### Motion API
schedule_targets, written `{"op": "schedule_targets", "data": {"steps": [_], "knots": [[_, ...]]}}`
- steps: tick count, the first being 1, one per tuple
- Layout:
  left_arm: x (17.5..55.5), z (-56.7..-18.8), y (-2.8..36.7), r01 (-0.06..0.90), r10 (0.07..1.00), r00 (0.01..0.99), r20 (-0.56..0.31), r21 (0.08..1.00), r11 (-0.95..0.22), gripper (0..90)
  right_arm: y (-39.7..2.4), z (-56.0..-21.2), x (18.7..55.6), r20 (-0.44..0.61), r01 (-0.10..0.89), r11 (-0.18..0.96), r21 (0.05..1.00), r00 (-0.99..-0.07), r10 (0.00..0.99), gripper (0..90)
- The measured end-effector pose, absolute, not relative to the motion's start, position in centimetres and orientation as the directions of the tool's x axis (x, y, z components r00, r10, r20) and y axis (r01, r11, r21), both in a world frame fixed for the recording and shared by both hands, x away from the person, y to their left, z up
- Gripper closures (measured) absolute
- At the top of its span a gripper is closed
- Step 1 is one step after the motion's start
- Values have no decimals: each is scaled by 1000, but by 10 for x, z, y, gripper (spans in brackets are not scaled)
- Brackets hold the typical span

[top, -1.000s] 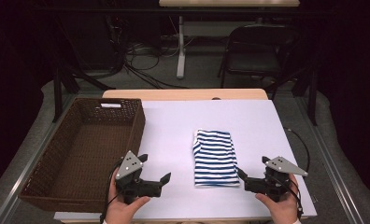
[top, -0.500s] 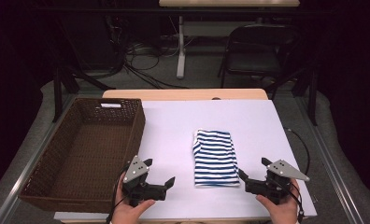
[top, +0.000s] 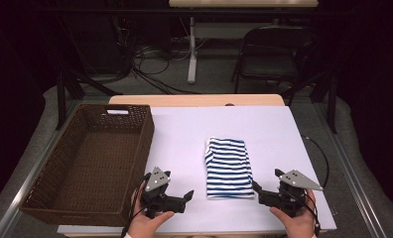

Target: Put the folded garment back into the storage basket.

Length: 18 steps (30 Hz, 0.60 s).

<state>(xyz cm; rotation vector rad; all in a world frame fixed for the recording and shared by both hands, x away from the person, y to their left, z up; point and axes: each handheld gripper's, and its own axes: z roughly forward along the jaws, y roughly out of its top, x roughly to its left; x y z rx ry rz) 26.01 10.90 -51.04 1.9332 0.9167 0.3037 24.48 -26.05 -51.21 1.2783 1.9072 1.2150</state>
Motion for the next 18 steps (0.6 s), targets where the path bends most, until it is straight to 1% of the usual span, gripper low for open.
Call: {"op": "schedule_targets", "data": {"steps": [3, 12, 18], "knots": [[263, -510, 108, 488, 706, 687, -171, 829, -274, 13, -260, -513, 245, 41, 428, 151, 891, -407, 912, 137], [272, -506, 103, 493, 709, 683, -175, 827, -272, 13, -258, -512, 246, 11, 433, 183, 883, -408, 913, 143], [277, -506, 96, 504, 703, 688, -177, 814, -288, 13, -256, -510, 249, 13, 433, 183, 883, -411, 912, 144]]}}
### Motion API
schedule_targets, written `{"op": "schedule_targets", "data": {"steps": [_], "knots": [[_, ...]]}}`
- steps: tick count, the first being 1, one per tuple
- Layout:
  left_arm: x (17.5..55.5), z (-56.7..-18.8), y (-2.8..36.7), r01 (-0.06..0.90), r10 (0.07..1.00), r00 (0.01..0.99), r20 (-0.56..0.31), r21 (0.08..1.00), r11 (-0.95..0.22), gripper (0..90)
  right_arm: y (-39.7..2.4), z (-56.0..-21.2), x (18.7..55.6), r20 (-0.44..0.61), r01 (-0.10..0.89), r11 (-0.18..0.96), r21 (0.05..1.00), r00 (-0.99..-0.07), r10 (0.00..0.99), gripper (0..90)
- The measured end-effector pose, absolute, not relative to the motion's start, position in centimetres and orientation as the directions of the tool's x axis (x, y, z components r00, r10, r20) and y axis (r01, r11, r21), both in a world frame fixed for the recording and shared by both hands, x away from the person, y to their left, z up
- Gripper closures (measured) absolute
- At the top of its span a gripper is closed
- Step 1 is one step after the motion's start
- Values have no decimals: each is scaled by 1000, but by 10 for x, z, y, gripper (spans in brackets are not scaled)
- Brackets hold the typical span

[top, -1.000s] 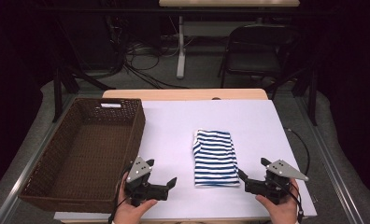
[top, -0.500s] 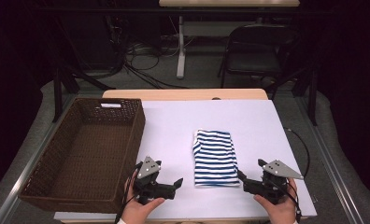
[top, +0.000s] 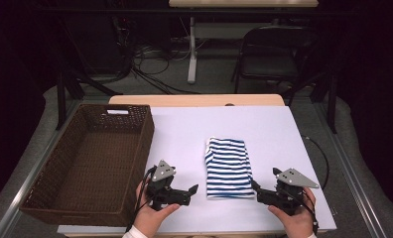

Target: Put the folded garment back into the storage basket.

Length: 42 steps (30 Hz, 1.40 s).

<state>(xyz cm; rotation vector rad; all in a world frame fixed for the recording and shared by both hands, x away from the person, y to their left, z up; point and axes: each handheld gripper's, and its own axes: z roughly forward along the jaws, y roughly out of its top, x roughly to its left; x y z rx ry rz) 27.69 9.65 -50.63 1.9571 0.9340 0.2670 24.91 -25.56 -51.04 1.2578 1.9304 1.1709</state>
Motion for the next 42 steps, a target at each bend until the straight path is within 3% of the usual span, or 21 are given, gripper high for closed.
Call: {"op": "schedule_targets", "data": {"steps": [11, 42], "knots": [[290, -504, 78, 523, 709, 683, -177, 795, -306, 13, -251, -503, 259, 17, 462, 211, 861, -442, 897, 158], [330, -489, 56, 576, 747, 633, -203, 768, -280, 26, -235, -493, 303, 6, 533, 237, 812, -414, 910, 166]]}}
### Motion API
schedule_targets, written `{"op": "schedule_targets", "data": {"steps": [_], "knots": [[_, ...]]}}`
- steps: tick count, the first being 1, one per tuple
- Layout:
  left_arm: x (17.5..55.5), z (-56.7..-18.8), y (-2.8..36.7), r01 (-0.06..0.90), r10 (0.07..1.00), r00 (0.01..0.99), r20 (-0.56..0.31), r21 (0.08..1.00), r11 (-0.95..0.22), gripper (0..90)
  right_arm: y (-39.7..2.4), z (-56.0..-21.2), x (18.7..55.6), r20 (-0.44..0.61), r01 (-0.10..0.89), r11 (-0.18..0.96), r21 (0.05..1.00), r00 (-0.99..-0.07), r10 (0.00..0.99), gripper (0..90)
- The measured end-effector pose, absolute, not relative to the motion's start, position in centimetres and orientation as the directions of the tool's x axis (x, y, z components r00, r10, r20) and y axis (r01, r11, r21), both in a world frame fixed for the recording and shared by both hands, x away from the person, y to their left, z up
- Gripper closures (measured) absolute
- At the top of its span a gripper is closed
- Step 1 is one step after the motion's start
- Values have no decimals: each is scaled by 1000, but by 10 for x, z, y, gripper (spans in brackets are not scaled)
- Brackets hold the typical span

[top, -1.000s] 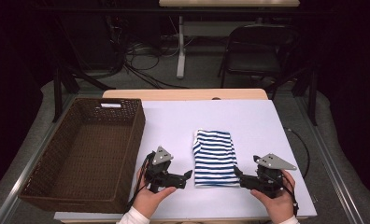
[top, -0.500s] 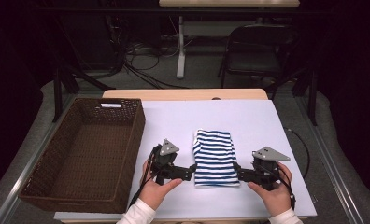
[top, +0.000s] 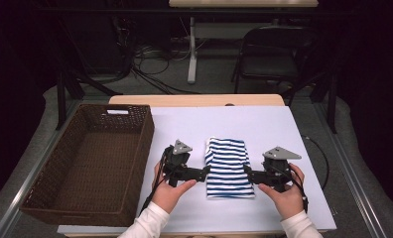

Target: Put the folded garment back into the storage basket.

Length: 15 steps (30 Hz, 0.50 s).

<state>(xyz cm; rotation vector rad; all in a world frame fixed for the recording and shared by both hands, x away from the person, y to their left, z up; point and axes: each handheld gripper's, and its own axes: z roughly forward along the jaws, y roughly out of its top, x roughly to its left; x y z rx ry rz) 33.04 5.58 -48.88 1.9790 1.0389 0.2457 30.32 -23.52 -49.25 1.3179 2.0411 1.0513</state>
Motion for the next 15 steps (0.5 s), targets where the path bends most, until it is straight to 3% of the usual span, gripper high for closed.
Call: {"op": "schedule_targets", "data": {"steps": [15], "knots": [[349, -492, 53, 614, 773, 596, -219, 744, -262, 33, -228, -493, 326, 1, 570, 246, 784, -396, 918, 180]]}}
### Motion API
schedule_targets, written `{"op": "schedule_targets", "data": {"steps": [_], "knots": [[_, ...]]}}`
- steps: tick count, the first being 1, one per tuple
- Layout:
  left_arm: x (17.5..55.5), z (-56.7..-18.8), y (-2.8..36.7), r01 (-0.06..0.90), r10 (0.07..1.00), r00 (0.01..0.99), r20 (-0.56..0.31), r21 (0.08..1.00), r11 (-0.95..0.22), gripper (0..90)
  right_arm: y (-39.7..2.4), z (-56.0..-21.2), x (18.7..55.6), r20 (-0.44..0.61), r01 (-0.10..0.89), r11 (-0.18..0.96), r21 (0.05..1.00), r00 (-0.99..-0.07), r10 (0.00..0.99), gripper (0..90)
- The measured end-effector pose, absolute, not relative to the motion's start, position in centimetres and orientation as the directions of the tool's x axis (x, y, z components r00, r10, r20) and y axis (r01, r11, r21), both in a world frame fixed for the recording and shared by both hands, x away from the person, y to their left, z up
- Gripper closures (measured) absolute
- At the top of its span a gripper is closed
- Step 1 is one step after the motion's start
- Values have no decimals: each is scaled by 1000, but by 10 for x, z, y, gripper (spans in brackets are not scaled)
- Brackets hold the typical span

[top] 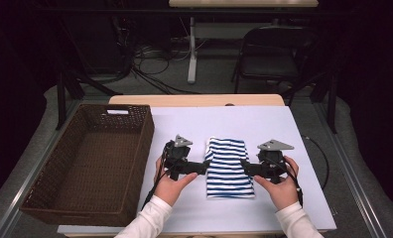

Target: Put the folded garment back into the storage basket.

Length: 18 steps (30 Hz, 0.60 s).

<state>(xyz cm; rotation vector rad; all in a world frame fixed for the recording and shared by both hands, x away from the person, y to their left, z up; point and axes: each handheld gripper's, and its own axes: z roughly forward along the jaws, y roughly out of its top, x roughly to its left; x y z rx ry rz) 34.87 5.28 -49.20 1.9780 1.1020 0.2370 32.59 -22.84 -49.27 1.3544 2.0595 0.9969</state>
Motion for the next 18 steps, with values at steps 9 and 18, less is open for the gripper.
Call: {"op": "schedule_targets", "data": {"steps": [9, 18], "knots": [[361, -495, 48, 641, 785, 579, -219, 718, -273, 43, -229, -499, 338, 10, 602, 239, 762, -379, 925, 184], [373, -504, 44, 669, 794, 562, -234, 694, -268, 84, -229, -507, 349, 5, 630, 239, 739, -359, 933, 225]]}}
